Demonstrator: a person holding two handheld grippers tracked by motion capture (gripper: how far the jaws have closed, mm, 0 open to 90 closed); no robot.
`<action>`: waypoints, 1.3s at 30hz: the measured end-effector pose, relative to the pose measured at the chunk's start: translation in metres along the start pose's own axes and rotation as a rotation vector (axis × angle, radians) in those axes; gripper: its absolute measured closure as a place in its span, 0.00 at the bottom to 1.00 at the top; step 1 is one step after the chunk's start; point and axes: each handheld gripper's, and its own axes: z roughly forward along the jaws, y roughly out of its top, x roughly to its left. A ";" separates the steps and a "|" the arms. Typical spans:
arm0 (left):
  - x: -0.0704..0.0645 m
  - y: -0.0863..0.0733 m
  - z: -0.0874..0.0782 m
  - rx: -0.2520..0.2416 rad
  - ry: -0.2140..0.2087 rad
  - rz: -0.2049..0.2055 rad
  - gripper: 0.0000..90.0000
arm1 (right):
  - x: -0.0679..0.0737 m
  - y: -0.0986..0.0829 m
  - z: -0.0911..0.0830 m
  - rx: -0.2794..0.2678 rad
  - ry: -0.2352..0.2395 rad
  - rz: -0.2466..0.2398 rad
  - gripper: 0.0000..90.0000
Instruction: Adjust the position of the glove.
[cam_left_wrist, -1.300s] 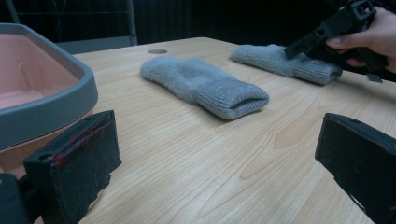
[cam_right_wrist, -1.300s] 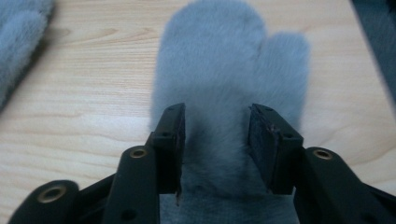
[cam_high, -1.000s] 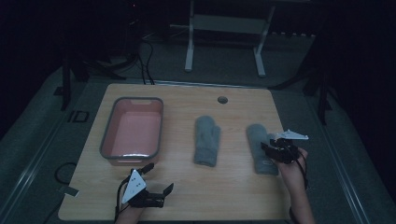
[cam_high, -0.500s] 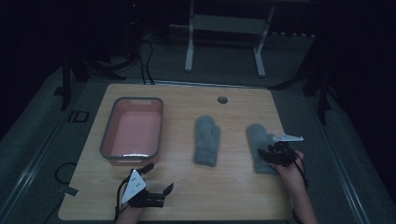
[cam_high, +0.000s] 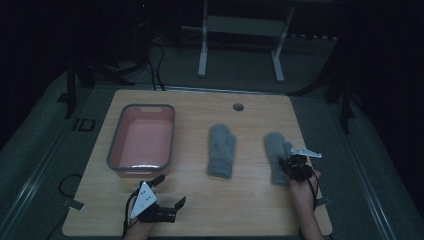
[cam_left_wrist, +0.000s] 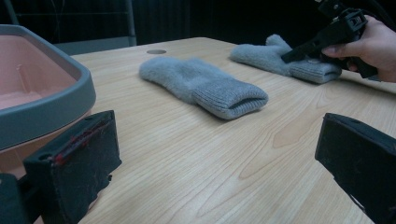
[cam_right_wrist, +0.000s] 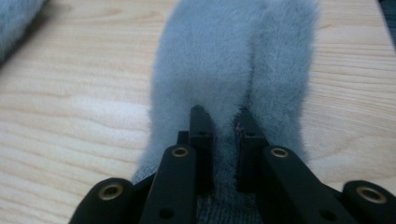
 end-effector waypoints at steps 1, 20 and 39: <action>0.000 0.000 0.000 0.001 0.000 0.000 0.00 | 0.001 0.000 -0.002 -0.012 -0.006 0.021 0.91; 0.000 0.000 0.000 0.003 -0.002 0.005 0.00 | 0.036 0.056 -0.051 -0.175 0.002 0.017 0.91; -0.001 0.000 0.000 0.007 -0.005 0.016 0.00 | 0.117 0.087 -0.046 -0.197 0.058 0.069 0.91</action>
